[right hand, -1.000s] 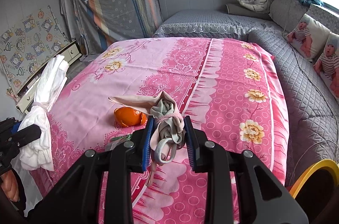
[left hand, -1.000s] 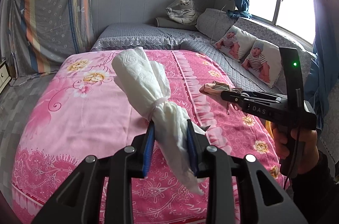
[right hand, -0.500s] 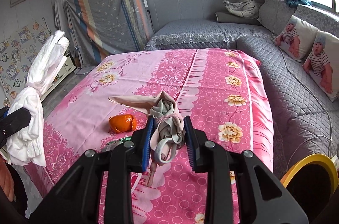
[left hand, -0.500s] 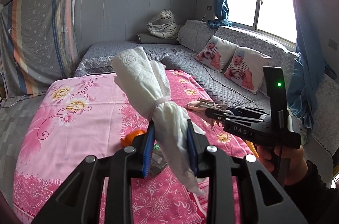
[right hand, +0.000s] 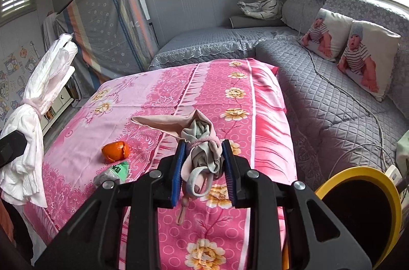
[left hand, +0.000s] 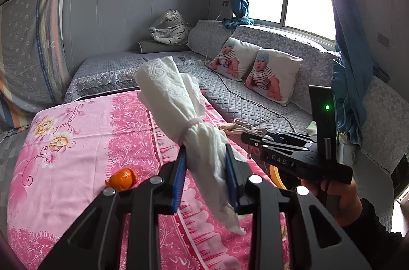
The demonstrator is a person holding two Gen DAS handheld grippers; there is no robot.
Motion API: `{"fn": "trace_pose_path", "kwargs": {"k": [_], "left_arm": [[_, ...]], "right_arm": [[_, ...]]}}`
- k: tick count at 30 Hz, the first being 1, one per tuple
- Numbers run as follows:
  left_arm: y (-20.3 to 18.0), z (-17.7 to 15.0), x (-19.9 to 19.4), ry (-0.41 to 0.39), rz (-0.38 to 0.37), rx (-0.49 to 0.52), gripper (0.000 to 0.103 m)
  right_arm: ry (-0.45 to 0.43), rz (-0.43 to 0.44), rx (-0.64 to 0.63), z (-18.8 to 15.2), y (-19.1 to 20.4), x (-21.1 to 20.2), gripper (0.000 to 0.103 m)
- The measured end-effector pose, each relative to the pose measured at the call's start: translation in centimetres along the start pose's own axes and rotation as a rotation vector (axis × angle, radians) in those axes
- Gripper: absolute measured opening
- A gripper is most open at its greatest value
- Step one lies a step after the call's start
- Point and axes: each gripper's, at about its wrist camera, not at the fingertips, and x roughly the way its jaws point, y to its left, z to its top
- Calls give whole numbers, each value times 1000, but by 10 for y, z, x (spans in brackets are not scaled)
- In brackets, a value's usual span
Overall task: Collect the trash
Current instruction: 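Carry the tissue and cloth over the yellow-rimmed bin with both tools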
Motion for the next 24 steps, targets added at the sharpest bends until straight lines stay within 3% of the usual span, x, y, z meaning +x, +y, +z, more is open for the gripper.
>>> {"fn": "trace_pose_path", "kwargs": {"k": [24], "left_arm": [[-102, 12, 69, 73, -167, 129, 27]], "right_arm": [[-125, -289, 215, -37, -137, -77, 27]]}}
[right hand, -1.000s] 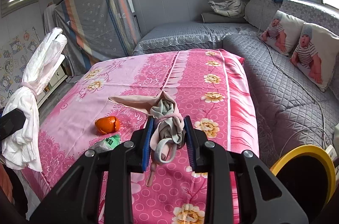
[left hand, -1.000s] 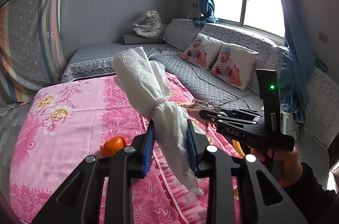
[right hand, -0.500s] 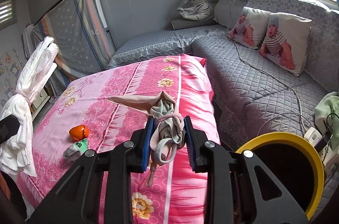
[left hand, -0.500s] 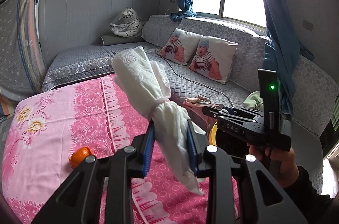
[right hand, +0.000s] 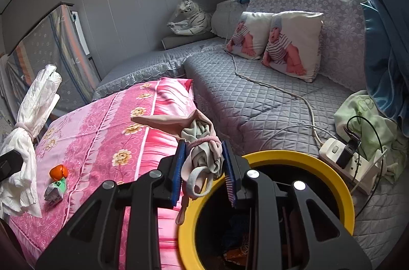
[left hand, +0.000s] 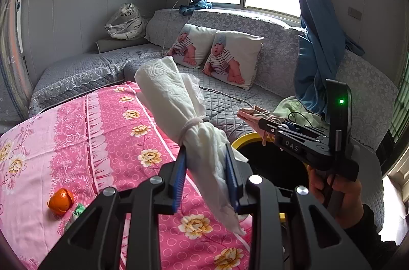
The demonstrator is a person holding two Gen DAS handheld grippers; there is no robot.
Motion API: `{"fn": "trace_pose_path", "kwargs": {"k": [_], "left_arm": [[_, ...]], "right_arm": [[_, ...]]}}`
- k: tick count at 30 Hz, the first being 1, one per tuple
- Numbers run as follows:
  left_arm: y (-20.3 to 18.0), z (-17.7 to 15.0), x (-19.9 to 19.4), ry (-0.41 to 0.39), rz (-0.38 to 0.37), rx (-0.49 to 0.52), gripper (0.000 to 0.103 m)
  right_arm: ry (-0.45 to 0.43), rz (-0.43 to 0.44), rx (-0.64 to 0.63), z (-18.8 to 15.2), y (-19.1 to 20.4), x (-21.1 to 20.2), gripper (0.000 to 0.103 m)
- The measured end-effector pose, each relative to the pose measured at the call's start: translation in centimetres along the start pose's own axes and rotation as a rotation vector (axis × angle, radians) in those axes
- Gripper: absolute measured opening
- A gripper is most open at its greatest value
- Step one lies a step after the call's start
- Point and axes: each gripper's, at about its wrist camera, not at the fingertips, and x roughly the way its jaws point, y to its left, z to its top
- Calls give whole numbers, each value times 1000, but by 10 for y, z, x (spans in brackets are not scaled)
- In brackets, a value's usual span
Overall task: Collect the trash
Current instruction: 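Carry the tissue and cloth over the yellow-rimmed bin with both tools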
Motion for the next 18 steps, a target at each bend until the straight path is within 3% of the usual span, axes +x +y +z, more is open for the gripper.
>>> {"fn": "trace_pose_path", "kwargs": {"k": [18], "left_arm": [[-61, -4, 69, 62, -133, 68, 27]], "right_arm": [[-4, -168, 111, -26, -72, -7, 27]]}}
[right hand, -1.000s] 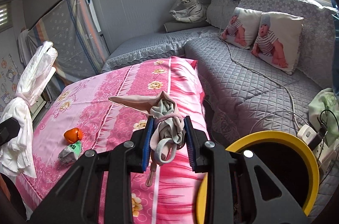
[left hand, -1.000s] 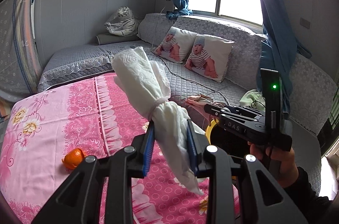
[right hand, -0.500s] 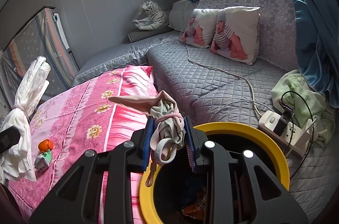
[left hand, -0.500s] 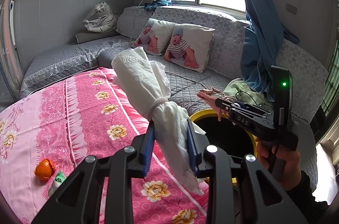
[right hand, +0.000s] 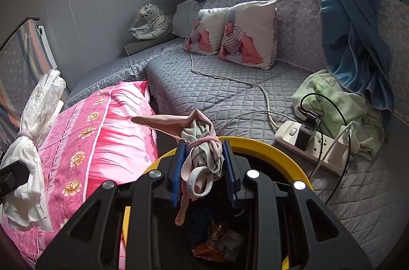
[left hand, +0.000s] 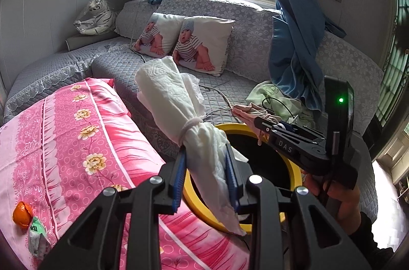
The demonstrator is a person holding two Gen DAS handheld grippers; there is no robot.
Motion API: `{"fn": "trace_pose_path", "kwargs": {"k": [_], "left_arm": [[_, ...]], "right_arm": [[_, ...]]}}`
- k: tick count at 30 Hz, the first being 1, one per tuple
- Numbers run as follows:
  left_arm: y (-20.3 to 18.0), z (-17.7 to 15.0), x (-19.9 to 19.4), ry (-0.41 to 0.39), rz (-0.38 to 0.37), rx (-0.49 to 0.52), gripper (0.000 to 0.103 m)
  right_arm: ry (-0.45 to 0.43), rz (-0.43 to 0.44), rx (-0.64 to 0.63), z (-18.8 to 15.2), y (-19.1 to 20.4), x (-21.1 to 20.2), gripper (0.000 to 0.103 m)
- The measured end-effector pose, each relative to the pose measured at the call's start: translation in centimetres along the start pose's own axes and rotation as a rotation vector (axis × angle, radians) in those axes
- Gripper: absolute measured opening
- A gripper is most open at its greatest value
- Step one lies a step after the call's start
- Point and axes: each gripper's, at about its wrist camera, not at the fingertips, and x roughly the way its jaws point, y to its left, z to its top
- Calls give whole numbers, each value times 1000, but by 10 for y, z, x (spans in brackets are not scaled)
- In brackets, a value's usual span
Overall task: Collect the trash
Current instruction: 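Carry the tissue and cloth over the yellow-rimmed bin with both tools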
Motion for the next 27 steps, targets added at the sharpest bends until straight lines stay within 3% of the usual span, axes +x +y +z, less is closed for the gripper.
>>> {"fn": "trace_pose_path", "kwargs": {"k": [27], "left_arm": [[-10, -19, 88, 149, -44, -12, 27]], "right_arm": [[142, -105, 46, -29, -21, 40, 27]]}}
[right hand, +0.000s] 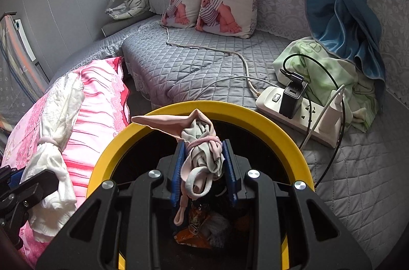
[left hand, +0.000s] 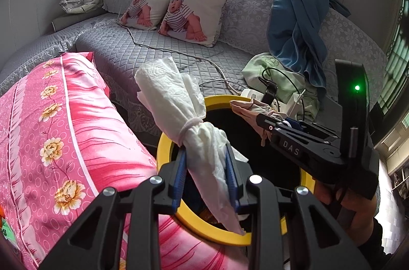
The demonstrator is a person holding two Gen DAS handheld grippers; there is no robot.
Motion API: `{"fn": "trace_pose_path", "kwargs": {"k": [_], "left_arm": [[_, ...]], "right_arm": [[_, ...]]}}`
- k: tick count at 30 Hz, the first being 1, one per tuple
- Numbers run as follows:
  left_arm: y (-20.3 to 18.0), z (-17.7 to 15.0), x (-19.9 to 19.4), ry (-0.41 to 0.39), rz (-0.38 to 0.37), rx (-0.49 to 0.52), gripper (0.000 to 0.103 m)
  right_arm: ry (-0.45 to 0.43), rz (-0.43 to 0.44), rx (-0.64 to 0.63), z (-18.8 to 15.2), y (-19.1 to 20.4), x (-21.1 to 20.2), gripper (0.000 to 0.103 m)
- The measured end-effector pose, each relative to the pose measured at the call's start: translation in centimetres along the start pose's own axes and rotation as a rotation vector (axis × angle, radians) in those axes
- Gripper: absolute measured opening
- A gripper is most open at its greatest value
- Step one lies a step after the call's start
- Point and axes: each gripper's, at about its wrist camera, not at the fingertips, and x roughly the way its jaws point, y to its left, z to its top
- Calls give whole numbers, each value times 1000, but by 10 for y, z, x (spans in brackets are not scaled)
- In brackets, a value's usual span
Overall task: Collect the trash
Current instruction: 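Carry the tissue and cloth over the yellow-rimmed bin with both tools, then open both tools to drop the tissue and cloth into the bin, then move both tools back over the orange peel and snack wrapper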
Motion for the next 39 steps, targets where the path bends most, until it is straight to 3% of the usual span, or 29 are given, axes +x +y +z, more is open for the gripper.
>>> {"fn": "trace_pose_path", "kwargs": {"k": [8, 11, 13, 16, 21, 32, 39], "left_arm": [[8, -3, 9, 36, -34, -41, 27], [7, -4, 8, 27, -12, -36, 28], [7, -4, 8, 31, -14, -45, 37], [12, -3, 6, 34, -20, -66, 45], [20, -3, -4, 11, -19, -106, 59], [51, -1, -35, -62, 49, -169, 61], [90, -4, -70, -127, 114, -227, 61]], "right_arm": [[11, 4, 6, 0, -2, 3, 29], [14, 6, 9, 0, -3, 4, 29], [15, 5, 18, 0, -5, 3, 32], [13, -7, 46, 2, -10, 2, 45], [-1, -16, 84, 4, -19, -4, 46], [-21, 36, 67, 5, -9, -20, 46], [-53, 114, 7, 10, 23, -37, 46]]}}
